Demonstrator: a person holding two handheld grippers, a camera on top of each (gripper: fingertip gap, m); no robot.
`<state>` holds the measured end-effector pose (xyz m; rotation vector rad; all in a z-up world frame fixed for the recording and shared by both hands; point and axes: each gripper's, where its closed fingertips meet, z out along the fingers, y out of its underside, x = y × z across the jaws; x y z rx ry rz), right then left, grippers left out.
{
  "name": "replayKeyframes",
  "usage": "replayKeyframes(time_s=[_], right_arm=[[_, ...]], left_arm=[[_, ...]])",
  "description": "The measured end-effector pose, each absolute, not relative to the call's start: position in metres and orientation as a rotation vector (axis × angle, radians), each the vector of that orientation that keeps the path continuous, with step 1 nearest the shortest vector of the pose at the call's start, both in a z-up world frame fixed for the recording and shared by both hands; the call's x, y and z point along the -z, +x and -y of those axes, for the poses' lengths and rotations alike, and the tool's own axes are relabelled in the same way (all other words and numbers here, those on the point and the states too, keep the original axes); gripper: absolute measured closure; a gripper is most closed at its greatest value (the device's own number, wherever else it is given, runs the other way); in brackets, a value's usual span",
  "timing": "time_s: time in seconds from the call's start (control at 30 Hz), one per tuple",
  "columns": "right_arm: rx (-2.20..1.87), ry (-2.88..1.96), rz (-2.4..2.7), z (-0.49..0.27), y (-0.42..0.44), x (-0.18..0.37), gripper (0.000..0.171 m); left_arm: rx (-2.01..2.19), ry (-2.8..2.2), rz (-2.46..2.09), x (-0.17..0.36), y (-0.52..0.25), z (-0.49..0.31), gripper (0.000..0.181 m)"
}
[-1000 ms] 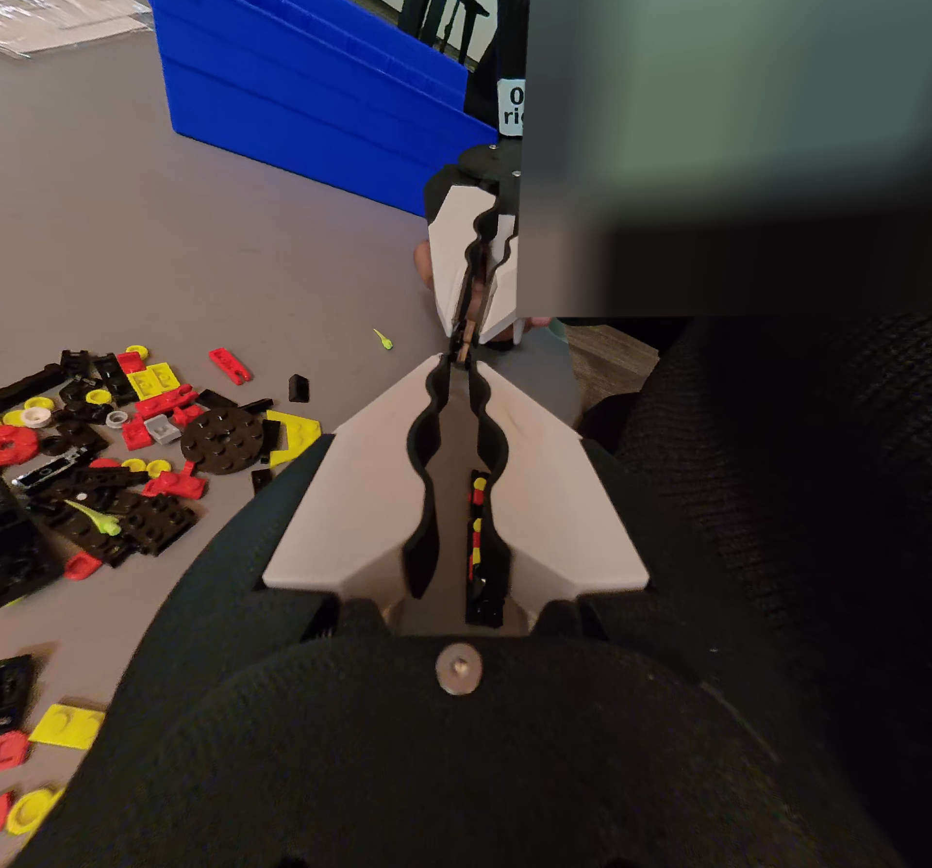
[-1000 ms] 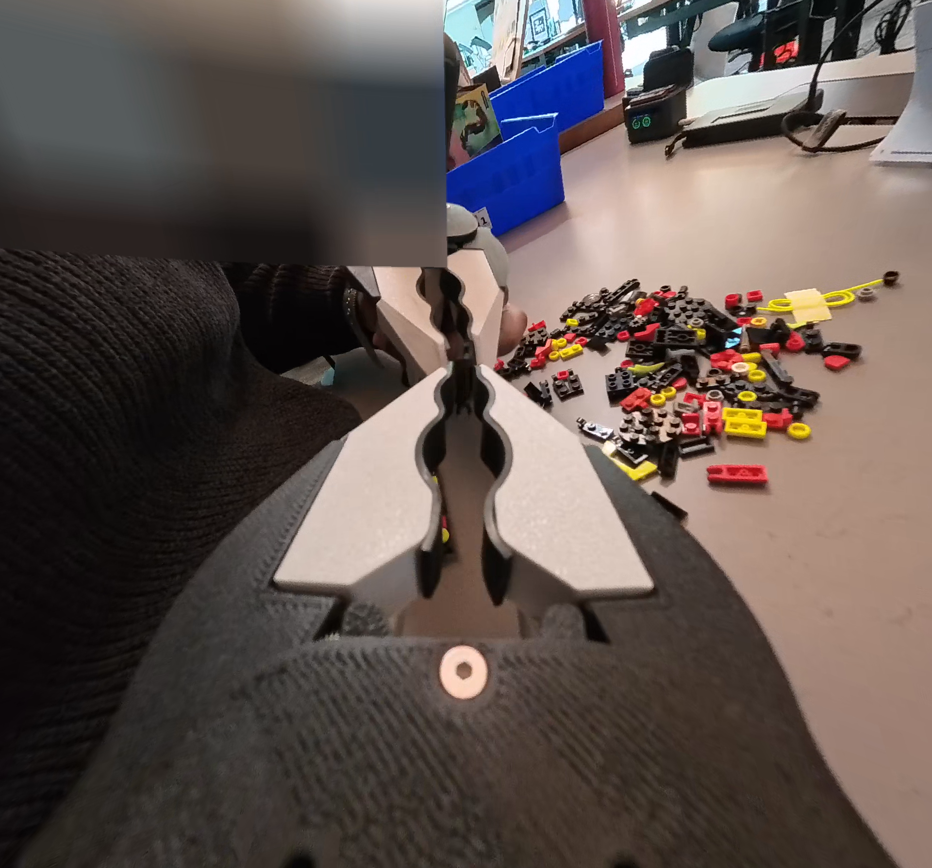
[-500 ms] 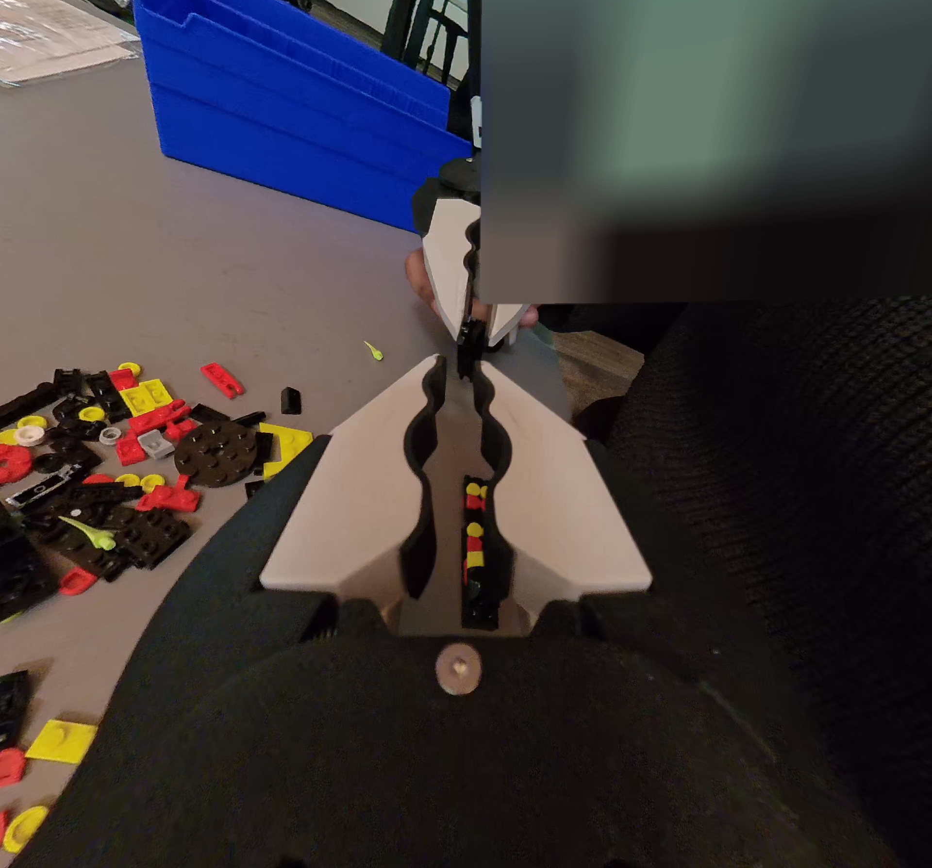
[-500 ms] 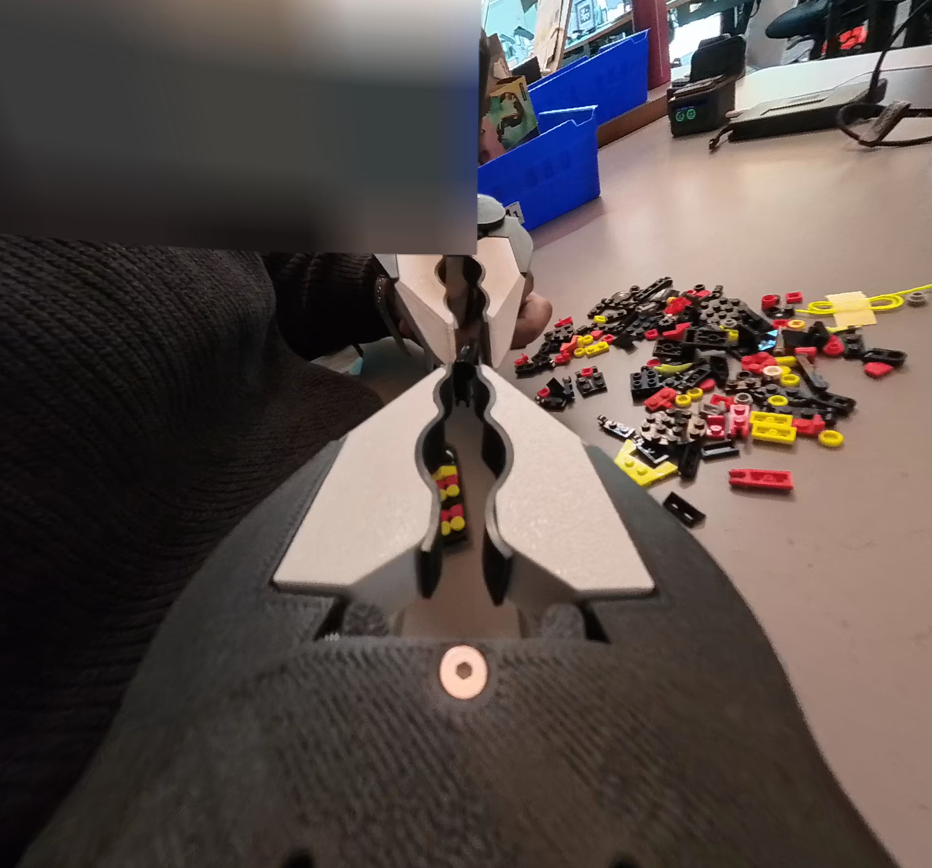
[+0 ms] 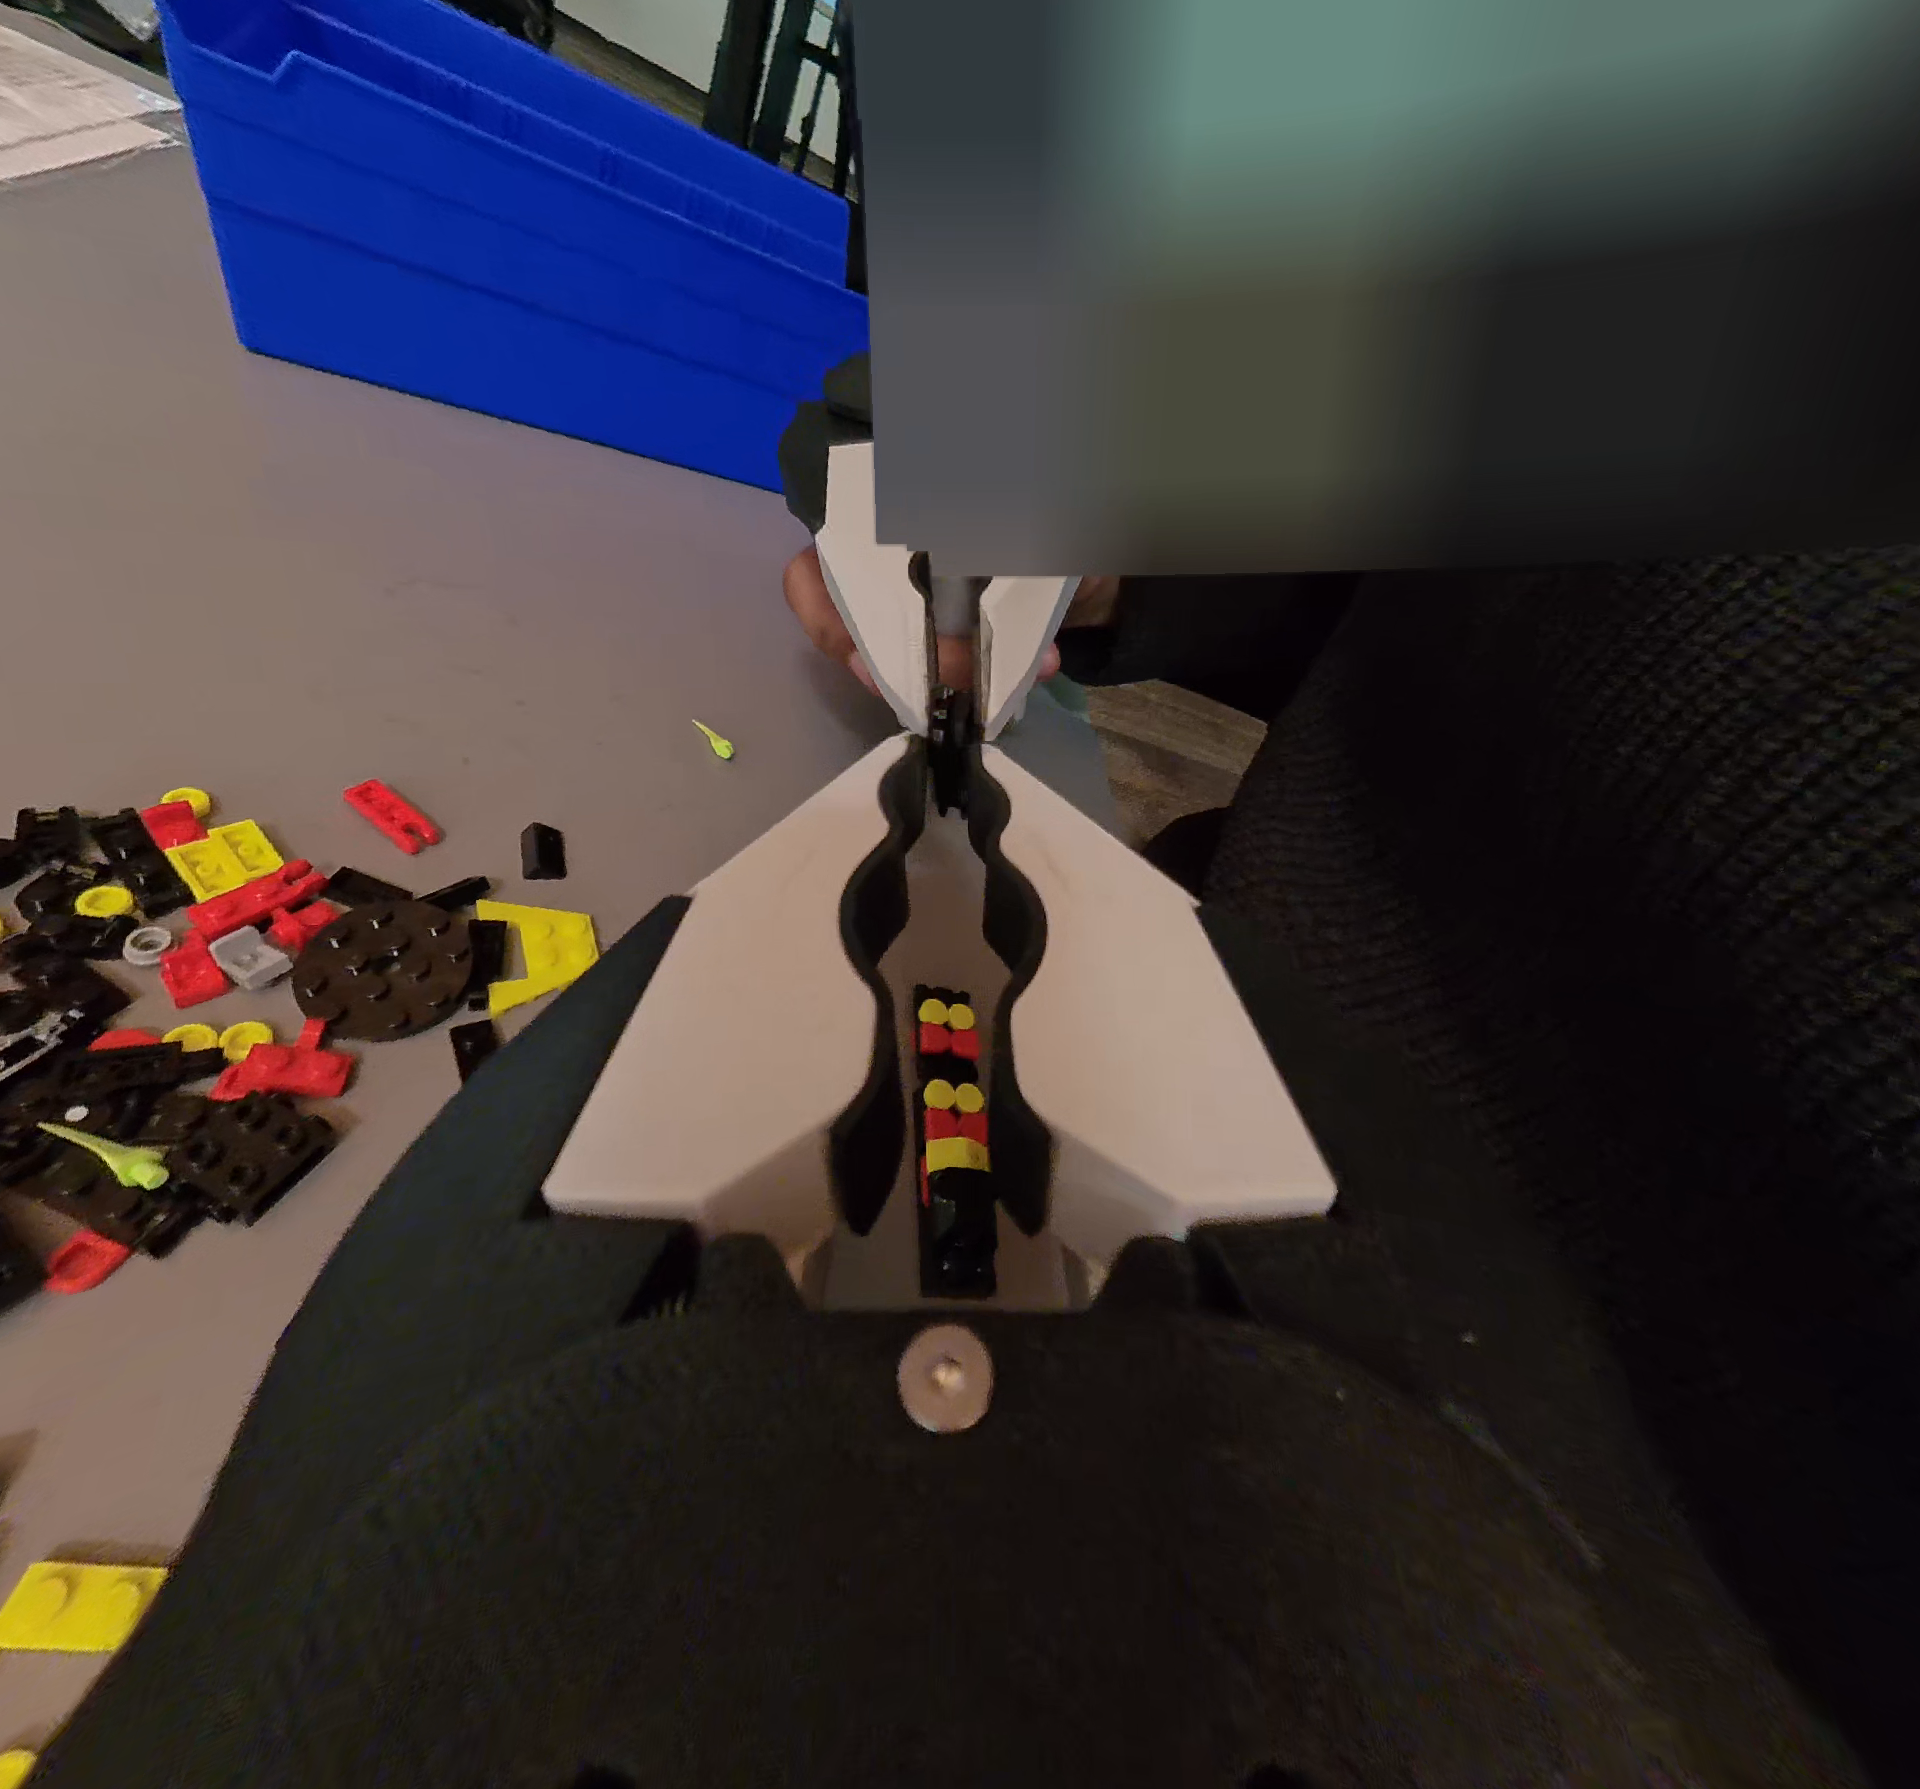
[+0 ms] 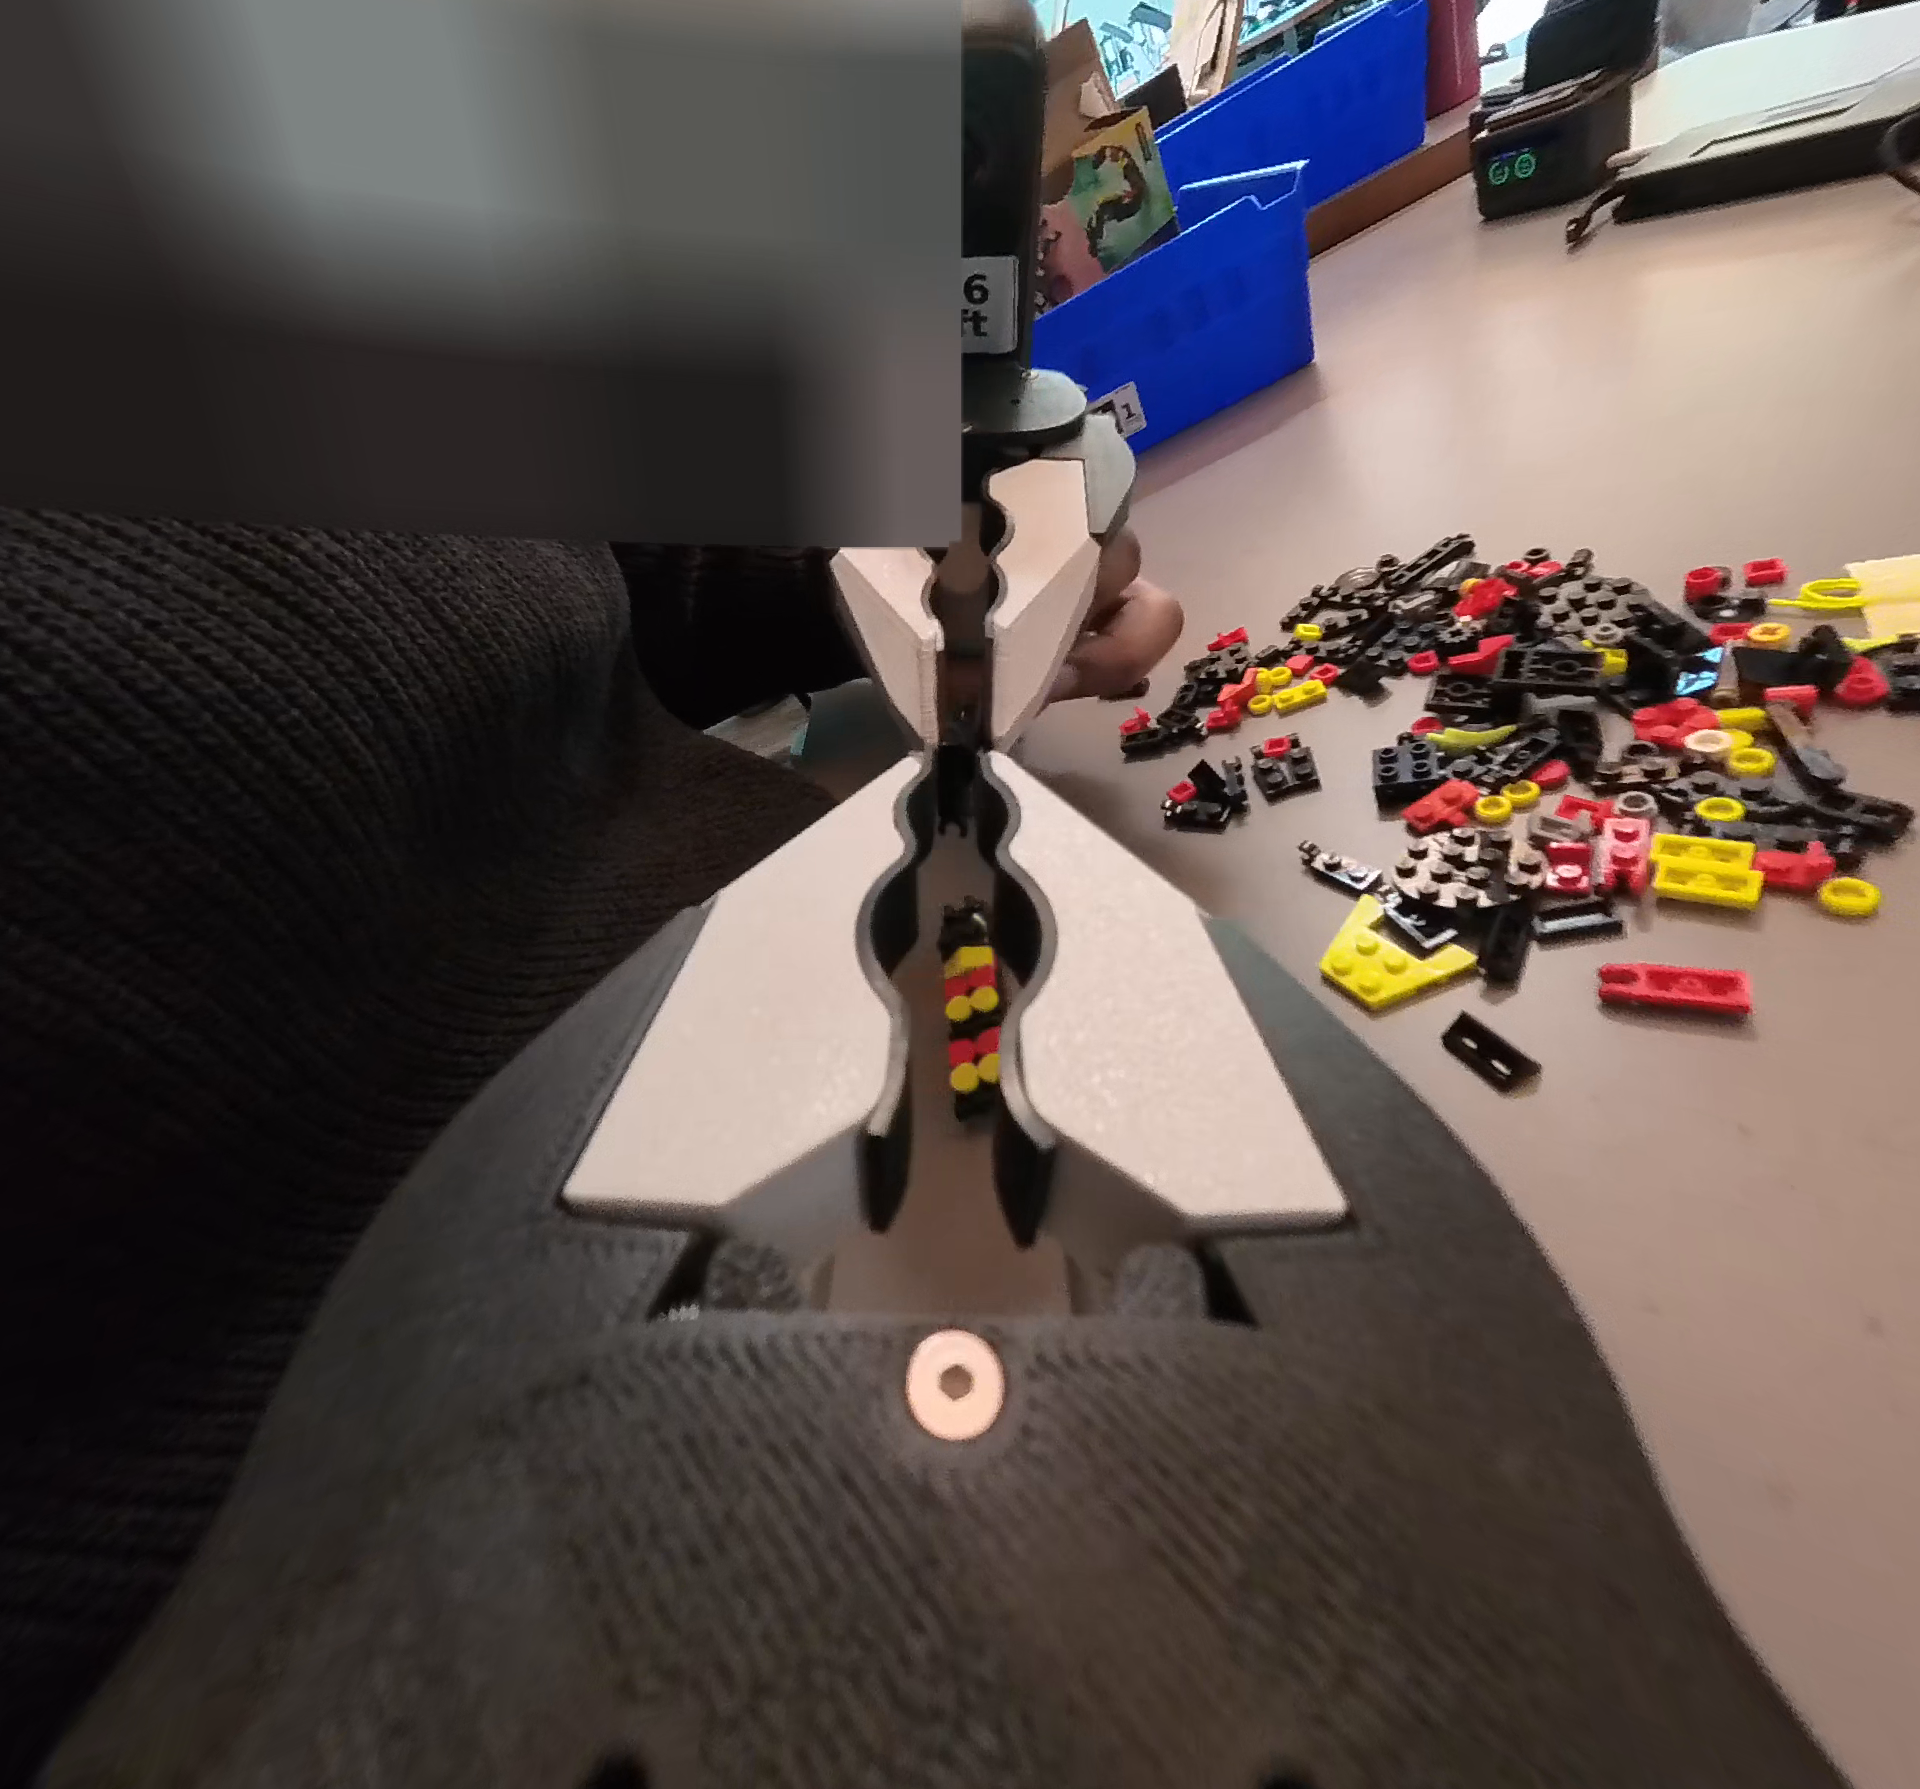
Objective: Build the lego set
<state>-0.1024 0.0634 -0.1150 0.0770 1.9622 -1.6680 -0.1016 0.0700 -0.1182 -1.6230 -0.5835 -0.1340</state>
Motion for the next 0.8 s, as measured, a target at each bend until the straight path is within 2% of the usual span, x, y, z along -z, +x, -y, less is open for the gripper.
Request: replayKeyframes(time_s=[0.8], right_arm=[[1.667,0.069,-2.123,-0.063,-0.110,0.129,0.166]], left_arm=[[0.146,-1.692,0.676,0.132,-0.108,-0.069,0.177]])
